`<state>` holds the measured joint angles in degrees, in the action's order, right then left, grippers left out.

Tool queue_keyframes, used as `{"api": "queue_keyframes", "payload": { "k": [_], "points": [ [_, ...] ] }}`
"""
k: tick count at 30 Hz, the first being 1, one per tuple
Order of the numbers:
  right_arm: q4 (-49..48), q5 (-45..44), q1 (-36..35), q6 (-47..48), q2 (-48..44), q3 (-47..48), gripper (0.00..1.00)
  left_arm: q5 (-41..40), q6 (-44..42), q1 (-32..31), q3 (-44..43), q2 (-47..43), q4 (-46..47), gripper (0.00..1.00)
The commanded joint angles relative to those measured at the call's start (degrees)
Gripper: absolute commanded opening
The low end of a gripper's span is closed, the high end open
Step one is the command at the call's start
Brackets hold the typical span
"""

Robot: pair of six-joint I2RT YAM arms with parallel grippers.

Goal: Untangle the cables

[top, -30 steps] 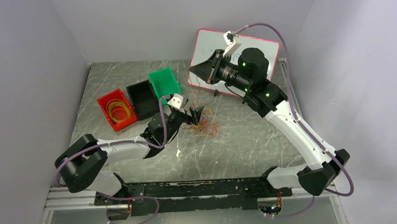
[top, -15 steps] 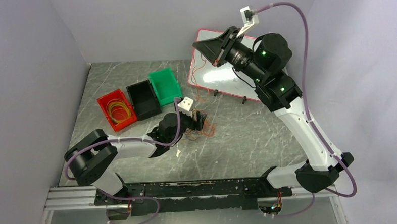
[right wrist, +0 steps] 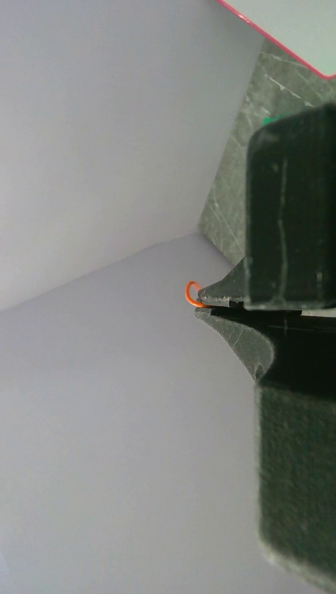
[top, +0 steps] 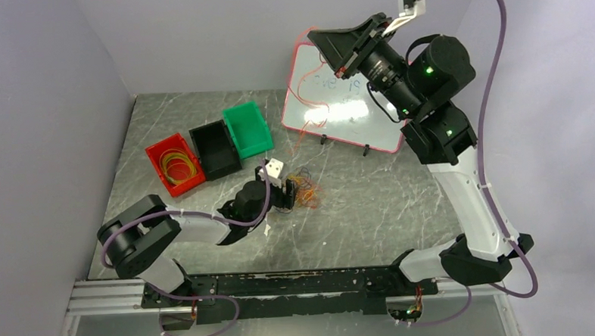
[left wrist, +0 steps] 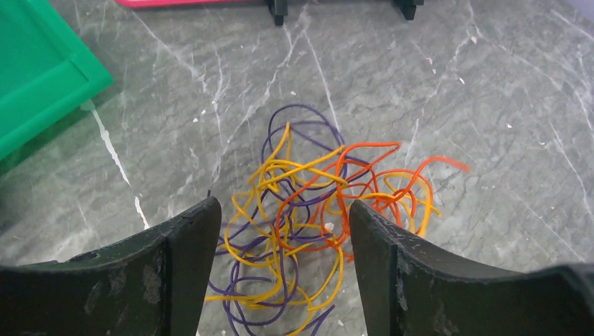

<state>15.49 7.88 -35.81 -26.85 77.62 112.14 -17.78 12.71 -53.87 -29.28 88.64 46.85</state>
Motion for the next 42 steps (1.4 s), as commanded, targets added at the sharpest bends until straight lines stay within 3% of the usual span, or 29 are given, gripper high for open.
{"api": "queue_keyframes", "payload": {
  "k": [1,8,15,22,29,33,36,39,42],
  "points": [
    [0.95,-0.13,-0.14,1.16,0.31,3.48,0.00,-0.39,0.34,-0.80,0.69,1.59,6.21,0.73],
    [2.34,0.64,-0.14,1.44,1.46,6.72,0.00,-0.96,-0.10,-1.11,3.31,0.38,9.91,0.79],
    [2.07,0.01,-0.14,2.48,1.82,2.28,0.00,-3.37,-2.05,-1.42,5.40,-12.75,5.55,0.92],
    [1.86,0.33,-0.15,3.71,3.54,0.26,0.00,-7.75,-0.50,-1.51,4.56,-33.24,-15.69,0.91],
    [0.92,0.38,-0.14,4.08,6.96,0.16,0.00,-24.54,11.49,-1.42,-3.47,-49.15,-52.46,0.90],
    [-1.37,0.73,-0.14,4.22,9.78,-1.07,0.00,-32.57,15.51,-1.35,-11.49,-48.80,-69.84,0.90],
    [-2.69,1.45,-0.16,3.99,12.91,-1.47,0.00,-37.51,21.72,-0.38,-18.56,-43.67,-83.04,0.92],
    [-5.03,2.09,-0.09,3.68,16.01,-1.23,0.00,-35.41,20.39,4.07,-21.11,-39.85,-85.59,0.96],
    [-5.62,1.29,-0.18,4.00,19.49,0.93,0.00,-24.96,14.91,14.68,-19.32,-41.49,-80.52,0.97]
  ]
}}
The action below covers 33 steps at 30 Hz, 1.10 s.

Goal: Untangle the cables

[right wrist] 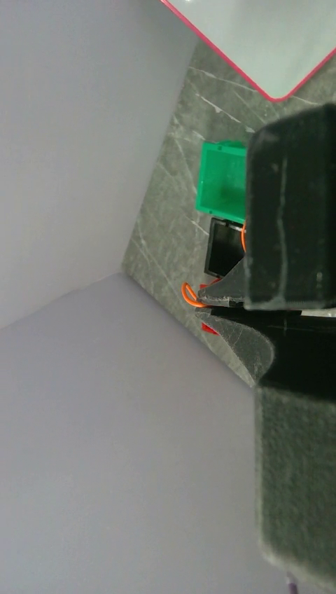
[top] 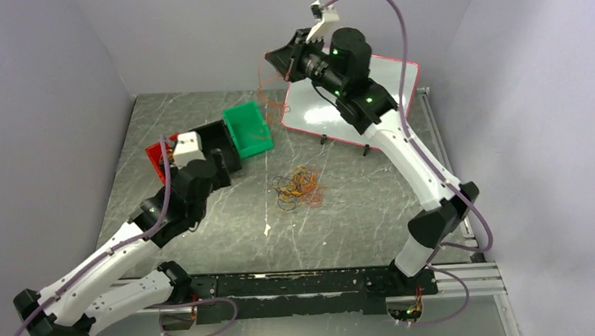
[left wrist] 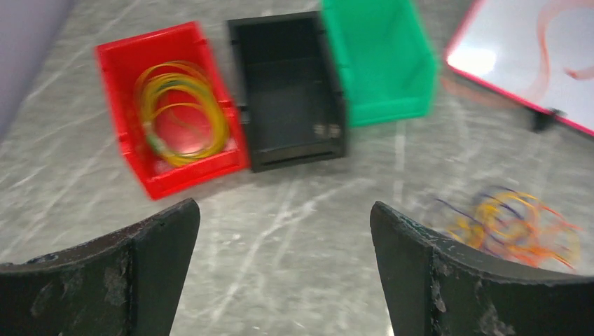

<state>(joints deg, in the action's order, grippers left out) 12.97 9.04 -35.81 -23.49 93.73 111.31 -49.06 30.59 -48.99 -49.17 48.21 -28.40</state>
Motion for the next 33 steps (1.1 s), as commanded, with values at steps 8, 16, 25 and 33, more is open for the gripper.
{"api": "queue_keyframes", "payload": {
  "k": [8,16,25,33],
  "points": [
    [-2.77,2.20,-0.14,1.11,13.43,9.21,0.00,21.21,-6.97,26.84,2.98,-0.54,-4.11,0.96],
    [-3.67,1.64,-0.14,0.69,19.32,12.10,0.00,17.84,-5.17,26.94,3.02,-2.49,-4.84,0.96],
    [-2.67,0.81,-0.16,1.49,28.19,17.61,0.00,15.54,-4.54,26.94,3.12,-3.80,-5.43,0.96],
    [-3.52,2.44,-0.15,0.62,33.79,18.29,0.00,15.17,-4.49,27.01,2.99,-3.51,-5.53,0.95]
  ]
}}
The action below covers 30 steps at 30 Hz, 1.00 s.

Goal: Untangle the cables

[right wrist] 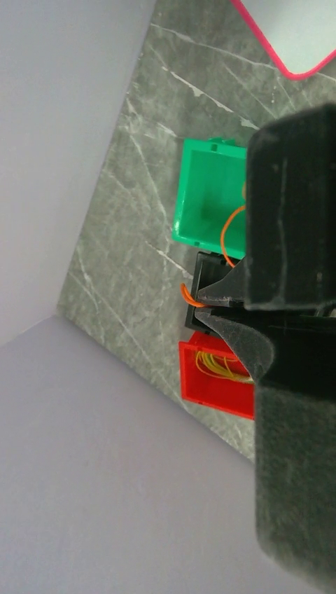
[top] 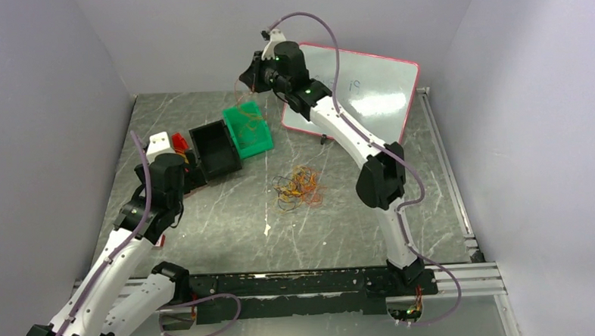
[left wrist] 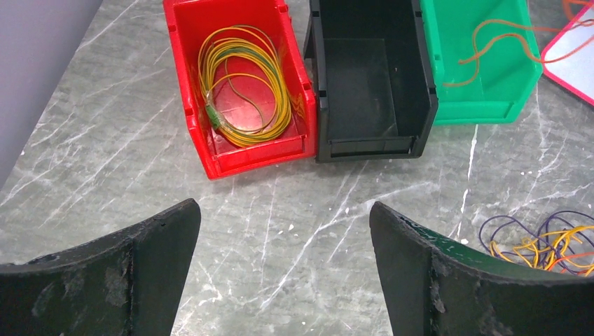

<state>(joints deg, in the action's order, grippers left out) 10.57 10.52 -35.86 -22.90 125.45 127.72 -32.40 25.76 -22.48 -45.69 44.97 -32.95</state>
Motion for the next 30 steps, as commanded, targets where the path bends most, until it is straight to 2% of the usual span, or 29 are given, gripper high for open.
{"api": "queue_keyframes", "payload": {
  "k": [1,11,23,26,30],
  "points": [
    [-1.25,1.27,-0.11,0.06,2.61,1.84,0.00,-1.57,0.34,0.49,-0.52,-0.32,-1.02,0.95],
    [-0.24,0.14,-0.02,1.16,6.51,-0.93,0.00,-0.33,-0.36,0.52,-0.38,0.56,-0.28,0.95],
    [3.91,-0.45,-0.07,1.04,14.37,1.12,0.01,-0.12,-0.43,0.51,-0.23,0.07,-0.06,0.95],
    [4.20,-0.45,-0.13,1.27,15.39,1.16,0.06,0.02,-0.45,0.55,-0.19,0.10,0.01,0.95],
    [4.64,-0.48,-0.09,1.83,16.09,1.10,0.23,0.19,-0.53,0.51,-0.23,0.20,0.07,0.95]
  ]
}}
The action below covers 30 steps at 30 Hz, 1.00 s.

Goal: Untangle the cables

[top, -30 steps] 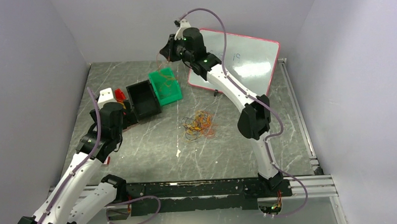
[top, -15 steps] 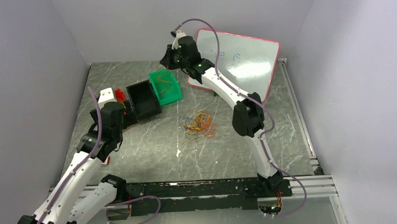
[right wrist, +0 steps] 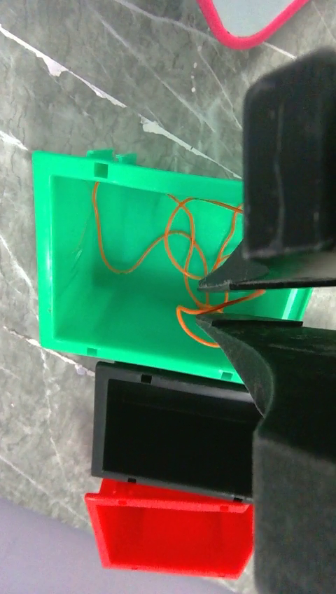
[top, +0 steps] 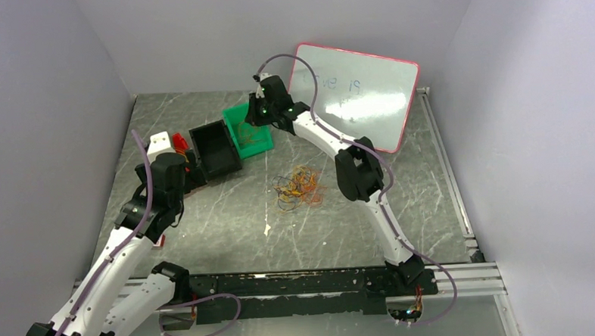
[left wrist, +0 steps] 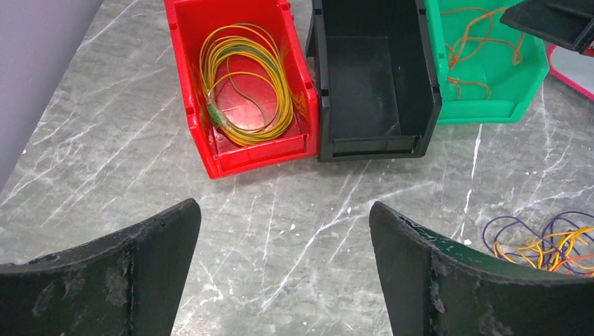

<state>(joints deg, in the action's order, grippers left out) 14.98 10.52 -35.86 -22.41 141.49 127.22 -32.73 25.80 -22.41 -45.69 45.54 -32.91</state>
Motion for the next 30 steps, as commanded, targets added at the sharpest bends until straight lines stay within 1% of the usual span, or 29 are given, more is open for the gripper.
{"api": "queue_keyframes", "payload": {
  "k": [1,3,8,9,12,18,20,22,24,25,30],
  "points": [
    [0.13,-0.53,-0.09,1.51,-0.02,1.36,0.26,0.52,-0.58,0.44,-0.21,-0.31,0.03,0.95],
    [-0.06,-0.76,-0.11,1.81,-0.49,0.84,0.32,0.60,-0.58,0.46,-0.19,-0.34,0.03,0.95],
    [-0.40,-2.53,-0.09,3.18,-2.88,-0.01,0.51,0.75,-0.74,0.44,-0.12,-0.21,0.08,0.96],
    [-0.29,-3.03,-0.08,3.54,-3.40,-0.11,0.54,0.76,-0.75,0.45,-0.16,-0.07,0.04,0.96],
    [0.17,-4.84,-0.08,5.06,-5.87,-0.95,0.59,1.06,-0.82,0.46,-0.18,0.08,0.08,0.96],
    [0.03,-7.63,-0.02,8.12,-14.69,-8.15,0.59,2.16,-1.25,0.44,0.22,-0.33,0.92,0.95],
    [1.24,-6.85,-0.04,8.66,-16.91,-10.04,0.54,2.70,-1.52,0.44,0.30,-0.37,1.38,0.95],
    [2.45,-5.23,0.00,8.79,-18.58,-11.89,0.47,3.17,-1.69,0.44,0.28,-0.21,1.60,0.95],
    [4.17,-3.35,-0.14,8.71,-19.18,-12.95,0.41,3.41,-1.80,0.44,0.33,0.02,1.62,0.94],
    [4.92,-2.66,-0.17,8.63,-19.06,-13.18,0.40,3.56,-1.83,0.44,0.34,0.07,1.62,0.94],
    [8.56,-0.40,-1.39,8.65,-16.27,-11.90,0.42,3.95,-2.03,0.49,0.45,-0.01,1.86,0.94]
  ]
}}
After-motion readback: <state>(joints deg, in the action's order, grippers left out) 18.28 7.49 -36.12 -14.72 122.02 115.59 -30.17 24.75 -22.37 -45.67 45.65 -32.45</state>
